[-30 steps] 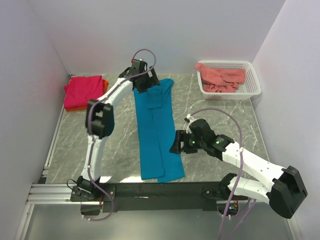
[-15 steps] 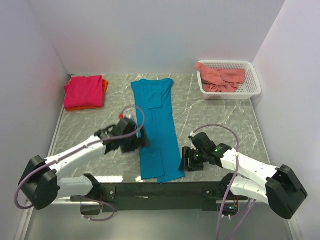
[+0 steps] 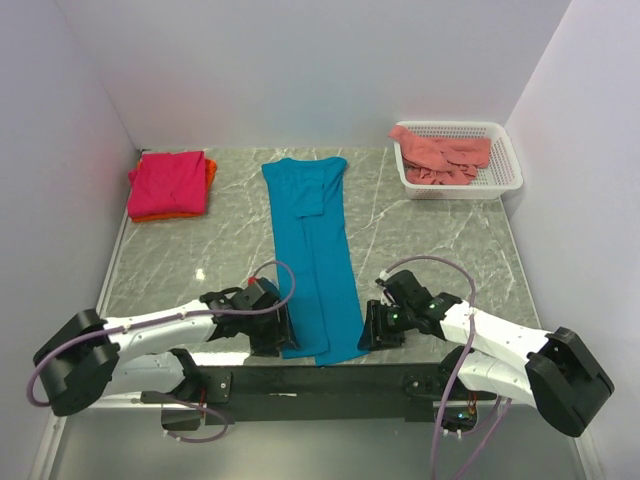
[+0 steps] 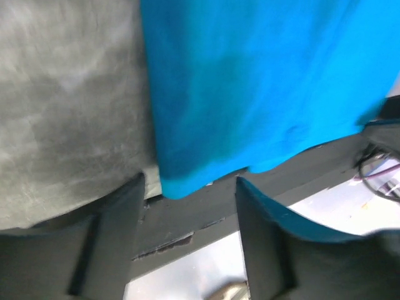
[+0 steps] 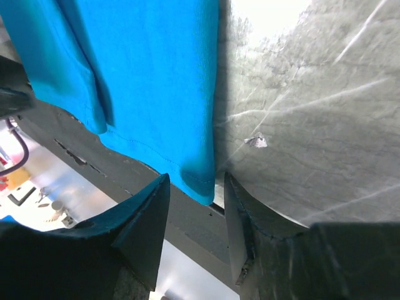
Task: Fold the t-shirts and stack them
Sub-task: Fold the tshirt
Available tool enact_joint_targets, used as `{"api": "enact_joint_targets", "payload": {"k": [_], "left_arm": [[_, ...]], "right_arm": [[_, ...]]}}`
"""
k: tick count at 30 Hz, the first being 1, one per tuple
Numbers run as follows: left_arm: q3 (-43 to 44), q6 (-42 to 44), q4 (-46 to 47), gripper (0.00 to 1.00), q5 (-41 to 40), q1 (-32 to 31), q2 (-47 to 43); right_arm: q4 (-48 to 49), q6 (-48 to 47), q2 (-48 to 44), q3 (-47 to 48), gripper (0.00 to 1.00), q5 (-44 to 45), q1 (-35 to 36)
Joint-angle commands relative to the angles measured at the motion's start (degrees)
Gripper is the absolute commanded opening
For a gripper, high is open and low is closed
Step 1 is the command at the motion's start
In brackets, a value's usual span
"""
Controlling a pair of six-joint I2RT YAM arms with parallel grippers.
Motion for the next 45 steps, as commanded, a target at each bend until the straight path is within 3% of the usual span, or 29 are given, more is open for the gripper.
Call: {"api": "enact_joint_targets", "payload": {"k": [1, 7, 9, 13, 14, 16, 22, 29, 35, 45], "left_arm": [[1.38, -1.57, -0.76, 0.62, 0.36, -2.02, 2.75], [2.26, -1.58, -1.91, 0.4, -3.5, -2.46, 6.61], [3.31, -1.57, -2.87, 0.26, -4.3, -2.55, 8.63], [3.67, -2.8, -5.25, 0.12, -6.84, -2.55, 9.69], [4.37, -3.07, -5.51, 0.01, -7.37, -2.55, 9.87], [5.51, -2.81, -6.04, 0.01, -8.51, -2.46, 10.13], [9.81, -1.31, -7.09, 0.01, -10.18, -2.2, 5.22], [15.52, 5.0, -5.87, 0.01, -10.72, 8.76, 4.6], [23.6, 9.31, -1.31, 0.01, -14.5, 16.42, 5.91], [37.67, 15.65, -1.56, 0.01, -14.24, 23.99, 21.99]], "right_arm": [[0.59, 0.51, -0.09, -1.22, 0.47, -0.98, -0.01], [3.13, 0.6, 2.89, -2.1, 0.36, -1.68, 0.0], [3.83, 0.6, 3.78, -1.75, 0.27, -2.3, 0.08], [3.84, 0.34, 4.57, -1.05, 0.09, -2.39, 0.17], [3.84, 0.34, 4.49, -0.87, 0.04, -2.39, 0.26], [4.36, 0.51, 4.05, -0.34, 0.0, -2.21, 0.26], [5.85, 1.39, 0.62, 4.13, 0.0, 1.74, 0.17], [6.91, 0.16, 0.44, 17.38, 0.0, 15.35, -0.18], [6.47, -1.25, 9.4, 28.83, 0.0, 23.44, -2.02], [9.19, -5.29, 26.52, 43.68, 0.0, 22.06, -7.3]]}}
